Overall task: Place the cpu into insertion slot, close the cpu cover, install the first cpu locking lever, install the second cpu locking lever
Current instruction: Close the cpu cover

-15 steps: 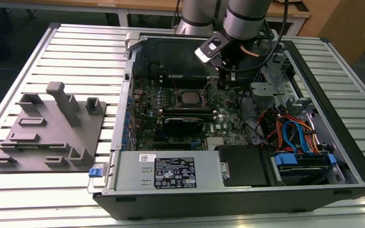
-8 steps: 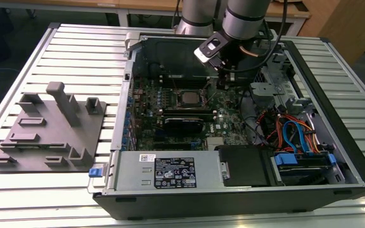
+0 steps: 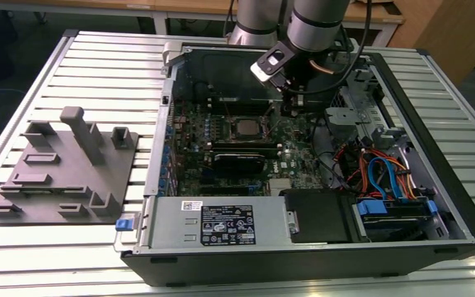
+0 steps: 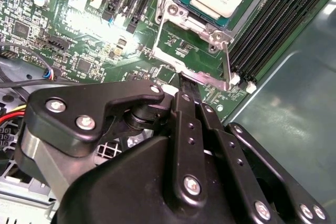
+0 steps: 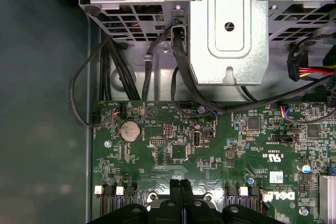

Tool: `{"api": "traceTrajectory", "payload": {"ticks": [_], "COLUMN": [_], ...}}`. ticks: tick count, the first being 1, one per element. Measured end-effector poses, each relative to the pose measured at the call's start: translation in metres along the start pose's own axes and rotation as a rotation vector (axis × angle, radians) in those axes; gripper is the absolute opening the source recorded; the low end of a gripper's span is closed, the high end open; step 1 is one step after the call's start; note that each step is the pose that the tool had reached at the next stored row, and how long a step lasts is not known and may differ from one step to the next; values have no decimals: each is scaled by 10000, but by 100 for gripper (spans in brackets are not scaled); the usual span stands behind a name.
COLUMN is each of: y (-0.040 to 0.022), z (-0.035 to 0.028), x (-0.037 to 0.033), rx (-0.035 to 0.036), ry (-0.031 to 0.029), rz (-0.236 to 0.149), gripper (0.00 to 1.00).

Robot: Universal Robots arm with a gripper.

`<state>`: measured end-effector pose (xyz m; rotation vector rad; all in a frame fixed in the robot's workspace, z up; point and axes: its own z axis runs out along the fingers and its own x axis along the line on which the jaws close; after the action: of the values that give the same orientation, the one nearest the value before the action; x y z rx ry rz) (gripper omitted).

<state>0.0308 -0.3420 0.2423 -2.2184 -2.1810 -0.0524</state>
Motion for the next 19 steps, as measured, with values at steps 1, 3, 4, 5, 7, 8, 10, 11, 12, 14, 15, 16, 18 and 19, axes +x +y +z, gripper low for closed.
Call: {"api": "traceTrajectory", "payload": {"ticks": [1,3,4,5,7,8,10,11,12,14,15,16,18,19], "y": [-2,-6,-8,-12,-19,-23,-33,-37,-41,-47,-50,-54,-61,-64], "z": [0,0,1,1,2,2,3,3,3,4,5,6,8,9], "x": [0,0,0,0,0,0,-1,-1,-1,-1,-1,-1,-1,-2], "rx": [0,0,0,0,0,0,0,0,1,1,1,0,0,0], "ry": [0,0,0,-1,1,1,0,0,-1,-2,-2,-2,-1,-1], "rz": [0,0,0,0,0,0,0,0,0,0,0,0,0,0], "gripper": [11,11,11,11,11,11,11,11,11,11,11,11,11,11]}}
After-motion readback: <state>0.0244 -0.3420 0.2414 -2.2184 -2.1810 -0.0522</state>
